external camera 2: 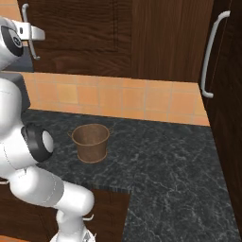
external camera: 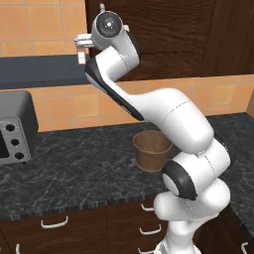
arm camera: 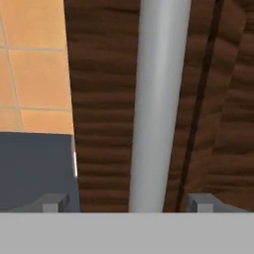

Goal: Open the cabinet, pick up the bread from the cabinet and place it in the basket. Then move the basket to the dining counter.

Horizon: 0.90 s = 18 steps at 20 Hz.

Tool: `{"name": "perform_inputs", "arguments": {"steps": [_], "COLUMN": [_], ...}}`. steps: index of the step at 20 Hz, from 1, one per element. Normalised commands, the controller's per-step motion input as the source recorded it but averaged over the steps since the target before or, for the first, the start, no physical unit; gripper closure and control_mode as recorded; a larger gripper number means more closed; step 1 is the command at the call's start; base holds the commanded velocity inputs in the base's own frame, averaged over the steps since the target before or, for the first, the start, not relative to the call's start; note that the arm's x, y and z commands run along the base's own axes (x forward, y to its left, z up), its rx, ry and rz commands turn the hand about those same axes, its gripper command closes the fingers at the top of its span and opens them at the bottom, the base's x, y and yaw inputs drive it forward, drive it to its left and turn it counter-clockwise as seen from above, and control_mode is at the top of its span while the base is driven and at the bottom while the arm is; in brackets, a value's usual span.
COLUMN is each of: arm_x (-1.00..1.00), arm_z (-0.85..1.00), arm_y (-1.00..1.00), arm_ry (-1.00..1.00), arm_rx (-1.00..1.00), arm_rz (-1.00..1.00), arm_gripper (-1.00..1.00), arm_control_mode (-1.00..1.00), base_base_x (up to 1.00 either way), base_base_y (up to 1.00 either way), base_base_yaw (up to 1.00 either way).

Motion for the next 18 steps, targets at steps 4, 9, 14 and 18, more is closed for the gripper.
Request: {"name": "perform_inputs", "arguments": {"steps": [4, 9, 14, 18], "arm_x": [0.3, 0.19, -0.05, -0.34], "arm_z": [-0.81, -0.52, -0.1, 0.0], "arm_y": [-0.69, -0.73, -1.0, -1.0], "arm_ry": [-0.04, 0.0, 0.01, 0.0], "arm_rx": [0.01, 0.0, 0.09, 0.17], "arm_rz": [0.0, -0.01, -0.06, -0.02], "arm_gripper": [1.0, 1.0, 1.0, 1.0], "arm_control_mode": [-1.0, -1.0, -1.0, -1.0], "base_base_x": [0.0, 0.0, 0.0, 0.0], "base_base_y": [0.0, 0.0, 0.0, 0.0], "base_base_yaw": [0.0, 0.0, 0.0, 0.0]}}
